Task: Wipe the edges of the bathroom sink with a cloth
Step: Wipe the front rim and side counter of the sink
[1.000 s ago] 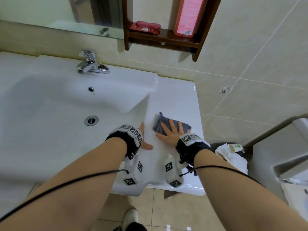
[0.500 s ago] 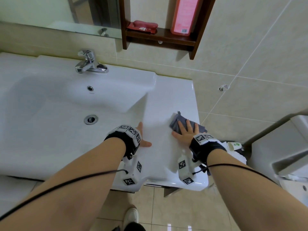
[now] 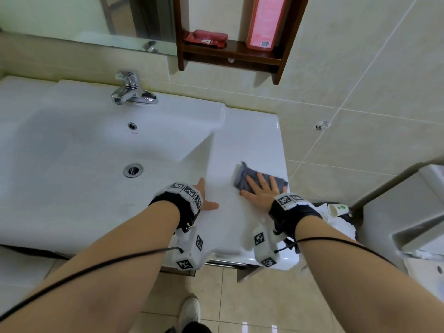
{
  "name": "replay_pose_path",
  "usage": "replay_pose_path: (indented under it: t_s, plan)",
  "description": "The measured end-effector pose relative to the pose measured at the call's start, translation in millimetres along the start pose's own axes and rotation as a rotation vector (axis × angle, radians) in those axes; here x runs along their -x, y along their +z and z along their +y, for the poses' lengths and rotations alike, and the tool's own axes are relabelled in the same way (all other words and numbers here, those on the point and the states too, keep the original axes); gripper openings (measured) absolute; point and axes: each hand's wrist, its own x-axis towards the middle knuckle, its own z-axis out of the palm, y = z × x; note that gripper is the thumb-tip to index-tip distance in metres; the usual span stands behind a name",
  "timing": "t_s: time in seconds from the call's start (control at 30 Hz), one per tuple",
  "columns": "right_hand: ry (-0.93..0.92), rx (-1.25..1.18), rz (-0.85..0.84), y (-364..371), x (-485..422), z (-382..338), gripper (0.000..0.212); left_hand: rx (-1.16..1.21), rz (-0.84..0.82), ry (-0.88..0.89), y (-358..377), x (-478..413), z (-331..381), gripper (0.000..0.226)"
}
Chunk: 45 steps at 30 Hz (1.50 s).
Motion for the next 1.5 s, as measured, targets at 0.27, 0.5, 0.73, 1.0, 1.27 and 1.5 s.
replay_pose_path:
  t_s: [0.27, 0.5, 0.73, 1.0, 1.27, 1.5]
  plan:
    - [0.021, 0.044, 0.028, 5.8, 1.4, -22.5, 0.072, 0.021, 0.0, 0.019, 5.9, 4.0, -3.8, 0.1]
    - [-0.167, 0.067, 0.013, 19.8, 3.4, -64.8, 0.065, 0.071, 0.057, 0.063, 13.3, 9.1, -4.7, 0.092]
    - [0.021, -0.04, 0.017, 8.6, 1.3, -1.2, 0.064, 0.003, -0.012, 0.02, 12.0, 13.3, -8.5, 0.1]
    - [-0.039, 0.026, 0.025, 16.9, 12.3, -29.5, 0.069, 0.015, 0.011, 0.006, 18.5, 16.6, -9.4, 0.104]
    - [-0.155, -0.006, -0.012, 23.4, 15.3, -42.3, 0.063, 0.026, 0.028, -0.007, 21.8, 26.8, -4.5, 0.103]
    - [0.045, -0.007, 0.021, 14.4, 16.3, 11.8, 0.067, -0.006, -0.018, -0.015, 23.1, 36.2, -6.5, 0.104]
